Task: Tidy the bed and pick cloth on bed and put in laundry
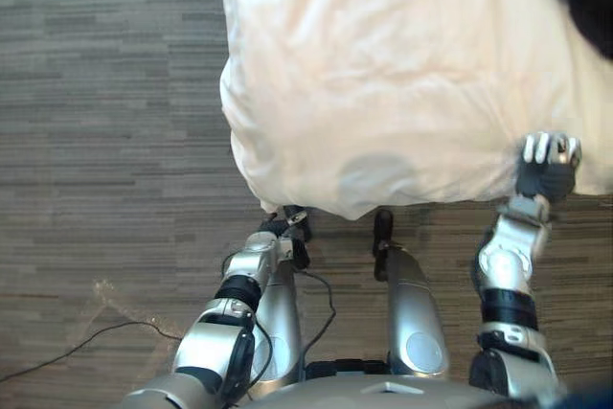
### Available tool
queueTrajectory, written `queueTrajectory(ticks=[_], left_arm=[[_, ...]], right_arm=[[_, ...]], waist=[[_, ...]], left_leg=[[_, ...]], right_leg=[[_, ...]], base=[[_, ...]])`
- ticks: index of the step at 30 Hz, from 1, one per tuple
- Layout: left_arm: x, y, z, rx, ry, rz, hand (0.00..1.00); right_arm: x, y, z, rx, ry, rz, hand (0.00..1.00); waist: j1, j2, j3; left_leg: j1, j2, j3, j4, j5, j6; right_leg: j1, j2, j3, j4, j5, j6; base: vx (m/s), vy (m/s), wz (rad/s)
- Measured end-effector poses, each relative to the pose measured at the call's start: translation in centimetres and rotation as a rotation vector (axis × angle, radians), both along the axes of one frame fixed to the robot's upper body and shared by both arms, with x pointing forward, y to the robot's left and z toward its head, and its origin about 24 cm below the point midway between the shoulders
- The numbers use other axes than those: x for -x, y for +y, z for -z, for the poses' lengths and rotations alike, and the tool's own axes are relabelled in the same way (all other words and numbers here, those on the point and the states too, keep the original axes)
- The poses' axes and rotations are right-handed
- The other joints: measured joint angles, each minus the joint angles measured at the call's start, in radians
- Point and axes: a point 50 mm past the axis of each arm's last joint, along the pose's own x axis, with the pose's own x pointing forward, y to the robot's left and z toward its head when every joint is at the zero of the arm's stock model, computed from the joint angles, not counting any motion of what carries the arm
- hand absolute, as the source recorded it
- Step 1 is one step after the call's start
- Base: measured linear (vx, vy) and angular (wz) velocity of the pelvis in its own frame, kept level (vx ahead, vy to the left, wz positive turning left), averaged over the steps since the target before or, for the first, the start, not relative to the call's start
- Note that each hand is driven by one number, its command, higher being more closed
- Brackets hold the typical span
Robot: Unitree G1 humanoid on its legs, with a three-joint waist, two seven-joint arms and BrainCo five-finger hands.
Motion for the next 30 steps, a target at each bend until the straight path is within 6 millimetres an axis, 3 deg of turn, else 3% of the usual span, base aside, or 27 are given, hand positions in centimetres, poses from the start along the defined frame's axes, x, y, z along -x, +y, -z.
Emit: queueTrajectory(ticks=[1,5,6,12,17,19,25,30], left_arm=[[0.8,0.4,0.6,-0.005,0.012,-0.009,0.00],[3.7,1.2,2.7,0.000,0.076,-0.021,0.00],[4.9,1.5,3.5,-0.007,0.107,-0.012,0.00],[12.3,2.8,7.1,0.027,0.282,-0.064,0.00],[16.4,3.2,8.3,0.031,0.374,-0.122,0.00],[17.2,3.2,8.6,0.024,0.400,-0.127,0.00],[18.5,3.4,9.0,-0.038,0.453,-0.105,0.00],[18.4,3.6,9.0,-0.120,0.462,-0.030,0.00]], right_arm=[[1.5,-0.2,2.0,-0.025,0.078,0.005,1.00],[6.2,-0.6,6.1,-0.077,0.231,0.046,1.00],[7.9,-0.7,7.4,-0.092,0.286,0.066,0.00],[15.5,0.9,12.8,-0.117,0.657,0.034,0.00],[20.0,4.3,16.2,-0.109,0.995,-0.118,0.00],[20.4,5.0,16.7,-0.060,1.082,-0.193,0.00],[20.0,8.4,18.1,0.128,1.297,-0.548,0.00],[19.0,8.6,18.4,0.295,1.361,-0.704,0.00]], waist=[[0.000,-0.002,-0.004],[-0.020,-0.005,-0.072],[-0.020,-0.009,-0.103],[-0.017,-0.023,-0.321],[-0.016,-0.018,-0.422],[-0.017,-0.008,-0.435],[-0.019,-0.010,-0.447],[-0.024,-0.003,-0.446]], left_leg=[[0.031,-0.001,0.010,-0.015,-0.004,-0.003],[0.096,-0.001,0.036,-0.053,-0.018,-0.015],[0.134,-0.001,0.046,-0.075,-0.021,-0.018],[0.293,-0.023,0.069,-0.198,0.005,-0.051],[0.434,-0.066,0.055,-0.381,0.079,-0.066],[0.488,-0.080,0.050,-0.452,0.112,-0.068],[0.522,-0.089,-0.011,-0.459,0.131,-0.065],[0.520,-0.098,-0.054,-0.460,0.146,-0.062]], right_leg=[[0.023,0.003,0.010,-0.010,0.000,0.000],[0.082,0.004,0.016,-0.053,-0.002,0.001],[0.116,0.005,0.015,-0.074,-0.002,0.001],[0.254,0.000,-0.021,-0.152,-0.002,0.000],[0.357,-0.003,-0.051,-0.199,-0.002,0.001],[0.388,-0.001,-0.070,-0.213,-0.002,0.001],[0.467,0.002,-0.111,-0.268,-0.002,0.003],[0.490,0.007,-0.132,-0.282,-0.012,0.010]], base=[[0.05,-0.017,-0.26],[0.06,-0.013,-0.17],[0.13,-0.023,-0.12],[0.16,-0.034,-0.03],[0.11,-0.006,0.14],[0.04,0.013,0.12],[-0.02,-0.008,0.22],[-0.08,-0.009,0.18]])
